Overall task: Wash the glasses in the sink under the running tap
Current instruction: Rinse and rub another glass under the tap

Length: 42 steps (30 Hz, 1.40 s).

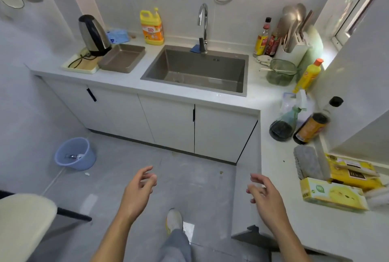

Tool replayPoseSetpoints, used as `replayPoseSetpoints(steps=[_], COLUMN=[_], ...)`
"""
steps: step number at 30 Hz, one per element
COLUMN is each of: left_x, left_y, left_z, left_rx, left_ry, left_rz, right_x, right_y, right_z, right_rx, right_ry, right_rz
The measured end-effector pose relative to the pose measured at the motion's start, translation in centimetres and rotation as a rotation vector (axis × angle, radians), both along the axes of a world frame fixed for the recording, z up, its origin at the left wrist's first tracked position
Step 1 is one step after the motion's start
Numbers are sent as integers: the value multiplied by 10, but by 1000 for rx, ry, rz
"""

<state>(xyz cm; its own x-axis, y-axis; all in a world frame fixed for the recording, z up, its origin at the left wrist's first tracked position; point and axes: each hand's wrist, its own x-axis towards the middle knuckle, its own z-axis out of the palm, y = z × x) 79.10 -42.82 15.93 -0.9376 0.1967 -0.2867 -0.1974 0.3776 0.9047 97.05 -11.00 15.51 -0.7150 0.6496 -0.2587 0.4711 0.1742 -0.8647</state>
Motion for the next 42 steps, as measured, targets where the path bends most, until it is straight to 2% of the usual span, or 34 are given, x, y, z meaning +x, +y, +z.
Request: replayPoseSetpoints(steps=[12, 22, 42], left_x=[-230, -323, -532], left_y=[47, 73, 207], left_z=[18, 4, 9], left_rx=[58, 57, -56], left_ry=[2, -44, -89], left_rz=[-75, -55, -9], right_x=[-202, -314, -583], right_y=[21, 35, 184], right_z=[21, 20, -8], right_rx=[-15, -14, -1], right_ry=[71, 61, 7], right_rz=[-61, -37, 223])
